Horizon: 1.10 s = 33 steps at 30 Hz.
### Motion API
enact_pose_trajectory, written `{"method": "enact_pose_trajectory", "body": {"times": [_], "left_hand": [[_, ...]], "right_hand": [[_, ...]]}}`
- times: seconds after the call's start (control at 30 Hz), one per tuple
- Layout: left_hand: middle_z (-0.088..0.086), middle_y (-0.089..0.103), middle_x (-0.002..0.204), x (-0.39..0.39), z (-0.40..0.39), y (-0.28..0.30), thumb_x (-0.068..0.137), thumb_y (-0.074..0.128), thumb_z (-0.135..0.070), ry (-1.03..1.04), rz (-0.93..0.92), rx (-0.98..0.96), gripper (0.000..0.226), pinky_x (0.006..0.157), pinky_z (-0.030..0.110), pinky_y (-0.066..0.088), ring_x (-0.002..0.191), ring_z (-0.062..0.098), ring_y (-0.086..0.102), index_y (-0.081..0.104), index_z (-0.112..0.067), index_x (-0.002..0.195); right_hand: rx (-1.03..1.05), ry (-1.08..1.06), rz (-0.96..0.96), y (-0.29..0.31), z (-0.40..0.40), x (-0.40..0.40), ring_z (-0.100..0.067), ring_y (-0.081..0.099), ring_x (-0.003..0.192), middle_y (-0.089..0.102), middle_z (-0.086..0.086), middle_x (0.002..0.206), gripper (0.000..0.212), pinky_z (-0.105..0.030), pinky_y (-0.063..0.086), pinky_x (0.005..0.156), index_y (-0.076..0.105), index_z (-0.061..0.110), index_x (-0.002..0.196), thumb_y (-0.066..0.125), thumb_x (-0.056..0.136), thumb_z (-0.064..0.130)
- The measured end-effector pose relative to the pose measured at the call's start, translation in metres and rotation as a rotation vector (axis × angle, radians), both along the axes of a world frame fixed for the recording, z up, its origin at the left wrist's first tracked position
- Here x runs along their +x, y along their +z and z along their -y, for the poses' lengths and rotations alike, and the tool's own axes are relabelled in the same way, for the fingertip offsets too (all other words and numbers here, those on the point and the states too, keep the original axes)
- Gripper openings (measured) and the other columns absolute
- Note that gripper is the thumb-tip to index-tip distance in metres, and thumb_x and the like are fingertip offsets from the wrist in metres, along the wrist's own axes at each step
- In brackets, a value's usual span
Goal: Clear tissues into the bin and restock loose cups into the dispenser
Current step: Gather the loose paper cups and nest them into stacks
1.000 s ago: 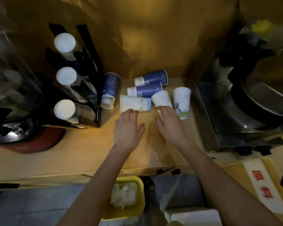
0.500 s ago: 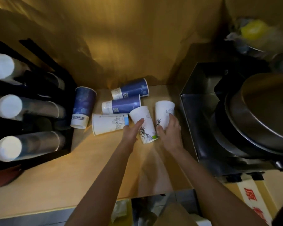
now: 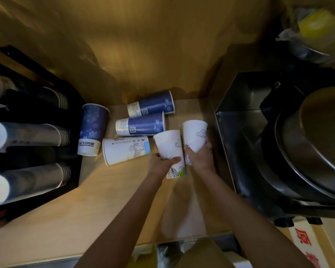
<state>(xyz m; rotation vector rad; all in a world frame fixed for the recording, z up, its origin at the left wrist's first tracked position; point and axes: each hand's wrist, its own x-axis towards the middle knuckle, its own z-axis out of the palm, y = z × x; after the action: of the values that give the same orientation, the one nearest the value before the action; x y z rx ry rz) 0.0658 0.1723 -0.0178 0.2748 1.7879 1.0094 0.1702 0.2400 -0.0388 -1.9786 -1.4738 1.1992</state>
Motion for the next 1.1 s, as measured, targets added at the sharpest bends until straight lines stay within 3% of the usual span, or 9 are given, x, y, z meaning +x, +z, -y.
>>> {"method": "enact_pose_trajectory", "body": {"times": [0.1,0.3,0.43,0.53,0.67,0.8,0.9,1.0,1.1], "left_hand": [[0.014,0.059,0.118,-0.009,0.017,0.005,0.061,0.083,-0.015,-0.102,-0.087,0.027,0.071,0.087,0.044,0.053,0.1,0.027,0.06,0.043,-0.002,0.119],[0.012,0.054,0.123,-0.023,0.05,0.01,0.056,0.084,-0.014,-0.24,-0.438,0.09,0.079,0.085,0.035,0.047,0.108,0.026,0.051,0.041,-0.008,0.123],[0.014,0.049,0.127,-0.029,0.069,0.01,0.055,0.08,-0.002,-0.162,-0.659,0.172,0.084,0.087,0.027,0.036,0.117,0.029,0.046,0.038,-0.007,0.128],[0.016,0.052,0.125,-0.027,0.08,0.004,0.055,0.079,-0.001,-0.066,-0.669,0.178,0.081,0.086,0.028,0.035,0.115,0.03,0.05,0.041,-0.007,0.126],[0.016,0.057,0.123,-0.027,0.085,-0.001,0.054,0.082,-0.01,-0.014,-0.55,0.103,0.082,0.08,0.025,0.032,0.112,0.033,0.053,0.042,-0.008,0.125],[0.016,0.06,0.122,-0.035,0.084,-0.004,0.055,0.082,-0.007,-0.054,-0.559,0.085,0.078,0.078,0.021,0.032,0.112,0.032,0.055,0.046,-0.007,0.124],[0.014,0.06,0.122,-0.037,0.085,-0.006,0.055,0.082,-0.007,-0.08,-0.571,0.089,0.079,0.077,0.019,0.033,0.111,0.029,0.055,0.045,-0.008,0.125],[0.012,0.062,0.118,-0.038,0.085,-0.006,0.056,0.081,-0.006,-0.087,-0.555,0.099,0.078,0.073,0.015,0.033,0.108,0.028,0.058,0.044,-0.009,0.125],[0.012,0.064,0.116,-0.038,0.086,-0.005,0.057,0.082,-0.009,-0.094,-0.554,0.103,0.075,0.073,0.017,0.034,0.106,0.027,0.059,0.045,-0.009,0.122]], "right_hand": [[-0.022,-0.006,0.022,0.001,-0.003,0.0,-0.037,0.056,0.111,0.054,-0.025,0.127,0.076,-0.039,0.046,0.088,0.037,-0.002,0.125,0.077,0.07,0.032],[-0.07,-0.031,-0.024,0.007,0.0,0.001,-0.036,0.058,0.107,0.056,-0.023,0.123,0.076,-0.039,0.048,0.084,0.04,-0.003,0.122,0.081,0.066,0.028],[-0.162,-0.059,-0.117,0.011,0.002,0.001,-0.031,0.065,0.096,0.065,-0.019,0.114,0.073,-0.038,0.055,0.08,0.054,-0.001,0.113,0.083,0.058,0.037],[-0.13,-0.113,-0.292,0.03,0.01,-0.003,-0.026,0.068,0.084,0.069,-0.015,0.104,0.06,-0.034,0.055,0.072,0.057,0.005,0.11,0.081,0.059,0.025],[-0.141,-0.073,-0.556,0.074,0.019,-0.014,-0.022,0.065,0.089,0.066,-0.007,0.101,0.053,-0.036,0.055,0.078,0.051,0.013,0.119,0.071,0.071,0.017],[-0.086,0.124,-0.721,0.106,0.034,-0.032,-0.012,0.065,0.089,0.066,-0.003,0.106,0.049,-0.019,0.055,0.067,0.052,0.014,0.119,0.071,0.074,0.01],[-0.027,0.301,-0.709,0.103,0.049,-0.043,-0.008,0.061,0.098,0.061,-0.002,0.115,0.075,-0.016,0.055,0.071,0.044,0.015,0.128,0.079,0.062,0.006],[0.065,0.509,-0.522,0.086,0.065,-0.046,-0.009,0.056,0.111,0.057,-0.001,0.123,0.094,-0.03,0.054,0.089,0.038,0.02,0.132,0.081,0.048,0.023],[0.153,0.607,-0.371,0.07,0.074,-0.045,-0.015,0.049,0.121,0.051,0.0,0.128,0.098,-0.044,0.047,0.1,0.037,0.024,0.132,0.081,0.045,0.035]]}}
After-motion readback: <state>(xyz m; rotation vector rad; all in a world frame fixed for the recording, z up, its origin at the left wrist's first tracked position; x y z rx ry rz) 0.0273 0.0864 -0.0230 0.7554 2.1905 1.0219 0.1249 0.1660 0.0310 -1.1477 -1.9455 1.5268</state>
